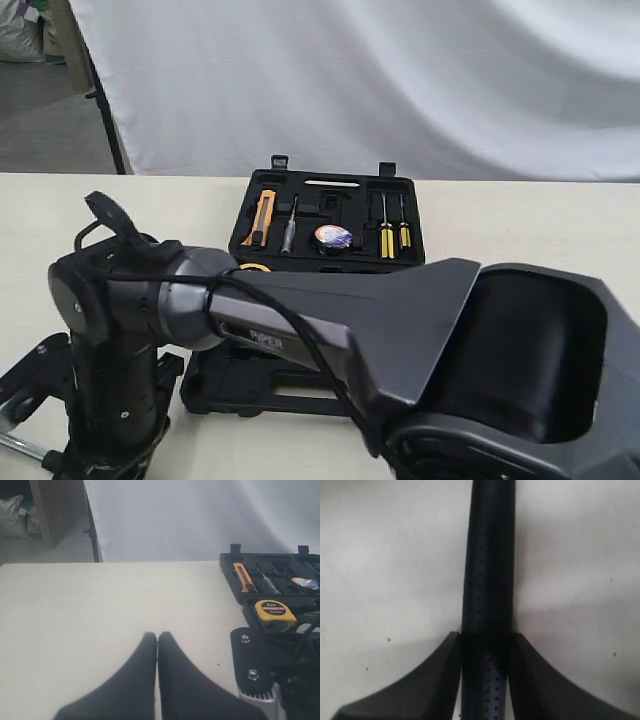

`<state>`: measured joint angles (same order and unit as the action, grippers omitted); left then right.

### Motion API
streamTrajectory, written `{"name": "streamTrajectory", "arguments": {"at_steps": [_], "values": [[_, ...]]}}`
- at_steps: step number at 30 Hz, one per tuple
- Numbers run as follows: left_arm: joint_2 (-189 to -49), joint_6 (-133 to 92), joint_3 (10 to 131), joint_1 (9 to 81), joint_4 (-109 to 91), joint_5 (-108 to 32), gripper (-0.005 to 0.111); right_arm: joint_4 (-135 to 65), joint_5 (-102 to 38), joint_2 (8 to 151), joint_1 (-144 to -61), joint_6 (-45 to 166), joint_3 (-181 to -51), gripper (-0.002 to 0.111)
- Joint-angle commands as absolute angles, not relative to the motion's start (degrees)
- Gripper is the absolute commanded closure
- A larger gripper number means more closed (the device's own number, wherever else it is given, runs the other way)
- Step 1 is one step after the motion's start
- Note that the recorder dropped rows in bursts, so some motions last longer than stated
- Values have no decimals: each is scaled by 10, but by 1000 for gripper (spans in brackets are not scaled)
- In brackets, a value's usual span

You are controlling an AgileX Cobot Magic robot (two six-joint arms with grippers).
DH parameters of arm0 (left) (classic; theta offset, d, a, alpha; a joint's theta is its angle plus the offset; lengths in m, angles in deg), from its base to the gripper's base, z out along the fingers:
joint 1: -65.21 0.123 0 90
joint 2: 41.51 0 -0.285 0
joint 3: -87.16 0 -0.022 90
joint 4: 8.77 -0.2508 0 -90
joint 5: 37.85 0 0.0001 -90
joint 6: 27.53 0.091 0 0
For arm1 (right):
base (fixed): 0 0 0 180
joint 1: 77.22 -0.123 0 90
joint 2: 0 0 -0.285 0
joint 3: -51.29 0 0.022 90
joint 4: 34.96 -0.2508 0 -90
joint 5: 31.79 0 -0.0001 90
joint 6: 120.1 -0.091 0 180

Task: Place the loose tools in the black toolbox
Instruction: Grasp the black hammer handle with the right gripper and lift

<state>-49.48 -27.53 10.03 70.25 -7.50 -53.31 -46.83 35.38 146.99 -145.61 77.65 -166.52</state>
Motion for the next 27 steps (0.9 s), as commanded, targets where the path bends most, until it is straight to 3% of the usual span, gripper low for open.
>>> {"name": "streamTrajectory", "arguments": {"at_steps": [1,12,27], "values": [[-493,-275,99,700,-70,-533,106,-451,382,1440,-1453,771,-1612,109],[-493,-275,99,700,-70,-533,106,-370,382,1317,-1453,763,-1398,109],[-493,-275,99,700,-70,-533,106,-363,368,1318,-1453,725,-1373,108]]}}
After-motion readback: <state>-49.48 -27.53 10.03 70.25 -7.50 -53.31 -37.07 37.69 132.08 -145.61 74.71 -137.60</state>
